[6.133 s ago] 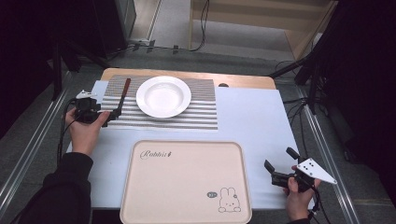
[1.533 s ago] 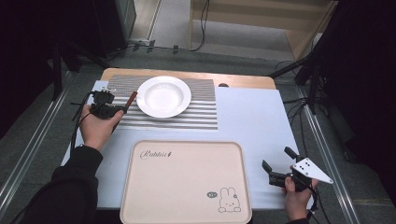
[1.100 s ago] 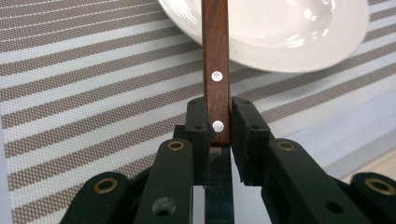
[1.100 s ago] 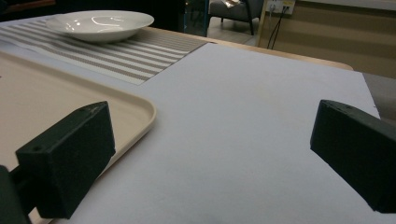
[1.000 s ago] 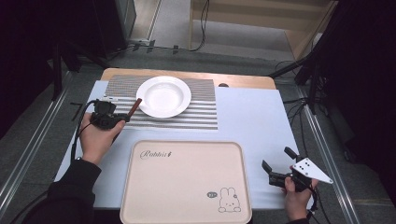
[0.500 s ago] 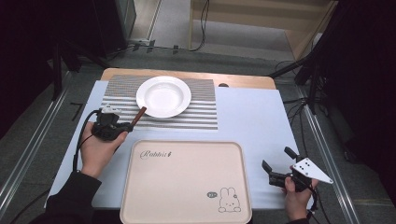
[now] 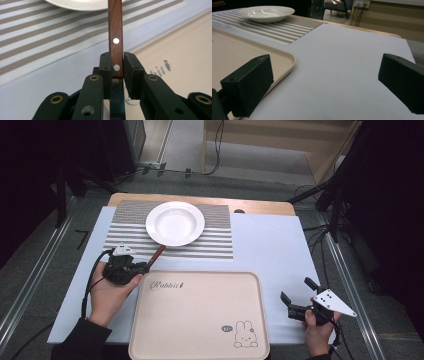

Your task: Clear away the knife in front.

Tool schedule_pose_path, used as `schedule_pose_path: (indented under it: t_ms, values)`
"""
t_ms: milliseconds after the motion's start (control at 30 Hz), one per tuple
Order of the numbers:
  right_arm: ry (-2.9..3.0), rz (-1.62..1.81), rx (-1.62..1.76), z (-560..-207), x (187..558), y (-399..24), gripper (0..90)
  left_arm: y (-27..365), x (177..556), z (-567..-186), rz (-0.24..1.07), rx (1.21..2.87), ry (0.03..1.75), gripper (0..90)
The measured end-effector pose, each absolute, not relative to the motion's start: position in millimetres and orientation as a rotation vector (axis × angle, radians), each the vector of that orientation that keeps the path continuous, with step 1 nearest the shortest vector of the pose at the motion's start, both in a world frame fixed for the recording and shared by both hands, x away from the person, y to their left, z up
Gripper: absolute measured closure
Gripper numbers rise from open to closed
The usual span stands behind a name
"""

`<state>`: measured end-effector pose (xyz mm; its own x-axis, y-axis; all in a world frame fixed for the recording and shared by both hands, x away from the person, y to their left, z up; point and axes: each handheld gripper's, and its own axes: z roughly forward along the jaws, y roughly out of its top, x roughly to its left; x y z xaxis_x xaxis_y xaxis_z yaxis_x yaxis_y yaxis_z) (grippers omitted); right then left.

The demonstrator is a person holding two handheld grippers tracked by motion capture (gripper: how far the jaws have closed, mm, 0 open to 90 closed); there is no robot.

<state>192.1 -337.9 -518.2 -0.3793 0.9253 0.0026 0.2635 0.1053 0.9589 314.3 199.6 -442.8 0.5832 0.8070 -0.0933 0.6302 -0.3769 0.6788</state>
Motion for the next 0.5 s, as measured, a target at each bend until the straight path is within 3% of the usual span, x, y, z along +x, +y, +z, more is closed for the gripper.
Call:
schedule_pose_path:
  t_ms: [500]
  values:
    - [1.736,1.306,1.167,-518.1,191.9,-338.1,0.0,185.6,275.7,-443.3,0.3,2.123,1.069,77.3]
